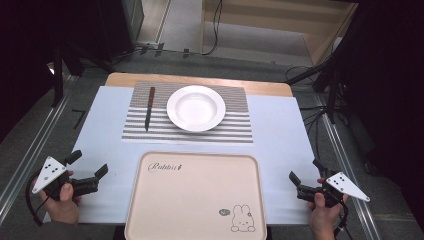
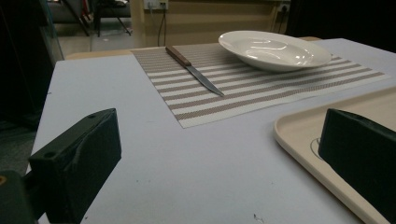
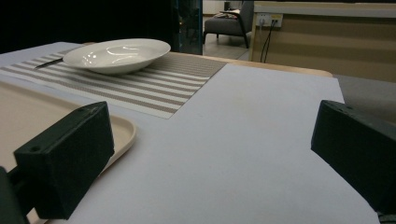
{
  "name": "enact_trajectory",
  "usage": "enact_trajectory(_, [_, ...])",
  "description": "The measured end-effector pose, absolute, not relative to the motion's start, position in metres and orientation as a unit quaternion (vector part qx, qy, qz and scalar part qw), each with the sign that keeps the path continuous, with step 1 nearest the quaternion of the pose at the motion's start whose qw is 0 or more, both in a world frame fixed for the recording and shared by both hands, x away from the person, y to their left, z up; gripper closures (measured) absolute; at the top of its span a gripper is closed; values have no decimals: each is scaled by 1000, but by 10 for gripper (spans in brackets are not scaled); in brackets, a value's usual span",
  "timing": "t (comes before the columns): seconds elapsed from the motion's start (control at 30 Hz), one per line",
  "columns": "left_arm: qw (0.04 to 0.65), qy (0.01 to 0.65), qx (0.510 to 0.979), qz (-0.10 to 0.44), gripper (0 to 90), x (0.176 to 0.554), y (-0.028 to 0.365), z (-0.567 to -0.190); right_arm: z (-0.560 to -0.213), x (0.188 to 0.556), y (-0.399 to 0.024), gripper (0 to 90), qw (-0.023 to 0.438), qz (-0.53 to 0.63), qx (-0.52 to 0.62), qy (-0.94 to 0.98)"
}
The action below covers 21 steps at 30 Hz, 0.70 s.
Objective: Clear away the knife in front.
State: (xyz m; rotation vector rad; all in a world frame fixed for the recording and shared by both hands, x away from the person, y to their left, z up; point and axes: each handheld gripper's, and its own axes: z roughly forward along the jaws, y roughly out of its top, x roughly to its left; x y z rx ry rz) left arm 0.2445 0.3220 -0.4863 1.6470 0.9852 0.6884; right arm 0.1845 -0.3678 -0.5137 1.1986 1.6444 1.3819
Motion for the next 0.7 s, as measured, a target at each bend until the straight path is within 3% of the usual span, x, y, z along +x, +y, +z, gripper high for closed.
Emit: enact_trajectory(0.7, [517,418,687,292,0,243,303,-460,-514,184,-363,0,330,528,445,644])
